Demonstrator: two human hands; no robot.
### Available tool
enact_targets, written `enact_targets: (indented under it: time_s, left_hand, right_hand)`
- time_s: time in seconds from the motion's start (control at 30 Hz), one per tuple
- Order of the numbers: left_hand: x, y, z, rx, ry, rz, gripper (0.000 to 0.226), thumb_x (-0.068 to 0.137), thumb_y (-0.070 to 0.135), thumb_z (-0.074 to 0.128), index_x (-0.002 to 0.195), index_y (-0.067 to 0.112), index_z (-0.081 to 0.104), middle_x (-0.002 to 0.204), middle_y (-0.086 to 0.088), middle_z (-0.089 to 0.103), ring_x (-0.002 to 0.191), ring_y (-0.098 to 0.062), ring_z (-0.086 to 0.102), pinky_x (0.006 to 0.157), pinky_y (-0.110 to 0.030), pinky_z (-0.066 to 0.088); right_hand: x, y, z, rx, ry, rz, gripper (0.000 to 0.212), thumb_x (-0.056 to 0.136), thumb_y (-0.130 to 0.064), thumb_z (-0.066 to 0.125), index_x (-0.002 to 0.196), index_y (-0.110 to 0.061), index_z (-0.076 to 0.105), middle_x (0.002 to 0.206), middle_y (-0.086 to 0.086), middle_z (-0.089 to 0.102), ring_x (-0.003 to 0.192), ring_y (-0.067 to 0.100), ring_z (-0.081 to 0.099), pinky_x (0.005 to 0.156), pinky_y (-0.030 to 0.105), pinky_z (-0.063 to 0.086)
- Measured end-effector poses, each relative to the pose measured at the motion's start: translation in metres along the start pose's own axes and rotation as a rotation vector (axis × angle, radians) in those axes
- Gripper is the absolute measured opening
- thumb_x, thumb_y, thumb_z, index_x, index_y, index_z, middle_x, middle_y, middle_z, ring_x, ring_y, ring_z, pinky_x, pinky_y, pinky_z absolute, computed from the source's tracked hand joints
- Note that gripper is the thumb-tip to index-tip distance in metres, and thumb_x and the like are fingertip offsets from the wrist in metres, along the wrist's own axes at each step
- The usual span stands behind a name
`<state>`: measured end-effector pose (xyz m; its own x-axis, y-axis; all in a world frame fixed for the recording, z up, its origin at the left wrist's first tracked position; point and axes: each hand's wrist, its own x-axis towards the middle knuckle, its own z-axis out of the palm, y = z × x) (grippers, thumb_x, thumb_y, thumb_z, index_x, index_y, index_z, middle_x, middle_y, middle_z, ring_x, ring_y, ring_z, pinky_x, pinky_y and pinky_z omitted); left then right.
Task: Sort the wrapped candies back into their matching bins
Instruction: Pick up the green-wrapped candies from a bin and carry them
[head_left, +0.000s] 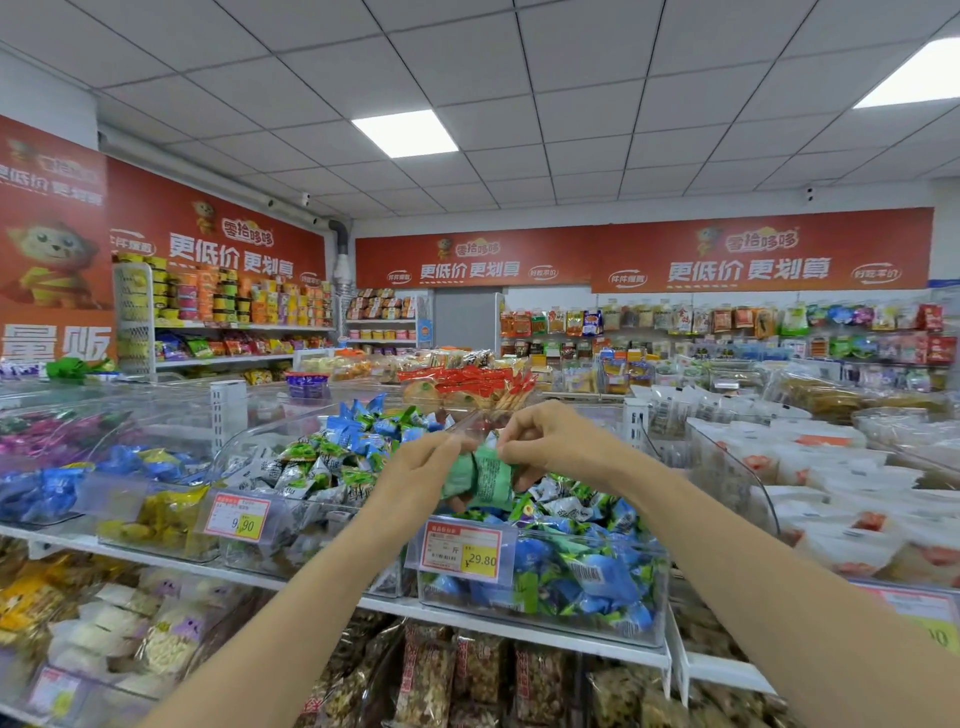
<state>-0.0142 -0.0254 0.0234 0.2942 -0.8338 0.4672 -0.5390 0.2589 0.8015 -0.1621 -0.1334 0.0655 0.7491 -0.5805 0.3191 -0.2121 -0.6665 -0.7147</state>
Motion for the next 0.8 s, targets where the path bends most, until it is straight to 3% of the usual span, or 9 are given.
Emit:
enact_targets:
  time_s: [0.03, 0.1, 0.17, 0.23, 0.33, 0.43, 0.57, 0.67, 0.8]
  left_hand:
    - [-0.003, 0.002, 0.004, -0.056, -0.041, -0.026, 0.029, 0.103, 0.039, 0.039, 0.117, 0.026, 0.061, 0.113, 0.014, 0.056, 0.085, -0.001, 0.057, 0.074, -0.010, 0.048]
    - [-0.003, 0.000, 0.011, -0.067, -0.100, -0.009, 0.018, 0.097, 0.046, 0.049, 0.105, 0.035, 0.060, 0.105, 0.015, 0.058, 0.094, -0.006, 0.056, 0.085, -0.026, 0.045]
    - [-0.003, -0.002, 0.011, -0.014, -0.115, 0.031, 0.006, 0.090, 0.040, 0.064, 0.095, 0.038, 0.061, 0.091, 0.001, 0.070, 0.082, -0.019, 0.066, 0.080, -0.045, 0.055]
    - [-0.002, -0.005, 0.007, -0.012, -0.104, 0.039, 0.014, 0.087, 0.034, 0.069, 0.100, 0.031, 0.066, 0.094, -0.002, 0.072, 0.076, -0.021, 0.071, 0.077, -0.053, 0.057]
    - [-0.004, -0.007, 0.002, -0.074, -0.086, 0.025, 0.019, 0.087, 0.028, 0.070, 0.106, 0.028, 0.067, 0.116, -0.002, 0.066, 0.078, -0.019, 0.073, 0.078, -0.050, 0.059]
    - [-0.004, -0.010, 0.001, -0.047, -0.094, 0.059, 0.019, 0.088, 0.029, 0.070, 0.106, 0.032, 0.067, 0.133, 0.001, 0.055, 0.081, -0.017, 0.073, 0.079, -0.043, 0.060]
    - [-0.006, -0.009, -0.001, -0.028, -0.117, 0.064, 0.013, 0.088, 0.029, 0.069, 0.101, 0.031, 0.067, 0.128, -0.008, 0.061, 0.084, -0.016, 0.071, 0.081, -0.042, 0.060]
    - [-0.006, -0.009, -0.004, -0.016, -0.122, 0.036, 0.010, 0.089, 0.026, 0.068, 0.099, 0.027, 0.065, 0.121, -0.008, 0.062, 0.077, -0.013, 0.072, 0.084, -0.042, 0.058]
    - [-0.002, -0.006, -0.005, -0.081, -0.047, -0.017, 0.013, 0.089, 0.025, 0.069, 0.100, 0.026, 0.062, 0.113, 0.001, 0.063, 0.075, -0.017, 0.073, 0.086, -0.045, 0.058]
  right_hand:
    - [0.000, 0.001, 0.002, 0.001, 0.013, 0.000, 0.008, 0.091, -0.005, 0.062, 0.085, -0.001, 0.065, 0.051, -0.010, 0.062, 0.054, 0.010, 0.066, 0.063, 0.024, 0.057]
    - [-0.001, 0.000, 0.004, 0.023, 0.022, 0.011, 0.008, 0.091, -0.004, 0.062, 0.084, 0.000, 0.066, 0.056, -0.005, 0.065, 0.055, 0.010, 0.067, 0.061, 0.022, 0.056]
    - [-0.002, 0.000, 0.000, 0.062, -0.005, 0.035, 0.011, 0.090, -0.007, 0.064, 0.089, 0.004, 0.068, 0.070, 0.007, 0.071, 0.062, 0.015, 0.068, 0.066, 0.024, 0.058]
    - [-0.003, 0.002, -0.010, 0.057, -0.022, 0.087, 0.021, 0.091, -0.014, 0.065, 0.095, 0.006, 0.068, 0.085, 0.019, 0.073, 0.069, 0.019, 0.069, 0.070, 0.027, 0.059]
    - [-0.005, 0.011, -0.026, -0.131, -0.072, 0.198, 0.019, 0.088, -0.015, 0.069, 0.093, 0.004, 0.071, 0.088, 0.018, 0.073, 0.075, 0.020, 0.070, 0.074, 0.032, 0.060]
    - [-0.005, 0.020, -0.021, -0.333, -0.255, 0.372, 0.014, 0.085, -0.014, 0.073, 0.093, -0.003, 0.074, 0.086, 0.010, 0.074, 0.081, 0.020, 0.071, 0.080, 0.034, 0.060]
    - [-0.002, 0.029, -0.011, -0.450, -0.275, 0.417, 0.011, 0.088, -0.008, 0.068, 0.094, 0.000, 0.072, 0.088, 0.014, 0.072, 0.077, 0.020, 0.069, 0.080, 0.035, 0.060]
    - [-0.004, 0.026, -0.022, -0.366, -0.178, 0.298, 0.009, 0.086, -0.007, 0.068, 0.078, -0.004, 0.070, 0.071, 0.008, 0.067, 0.062, 0.015, 0.062, 0.080, 0.036, 0.059]
    - [-0.007, 0.006, -0.033, 0.039, -0.002, 0.052, 0.009, 0.089, -0.012, 0.067, 0.087, -0.003, 0.068, 0.078, 0.001, 0.069, 0.072, 0.012, 0.065, 0.071, 0.025, 0.055]
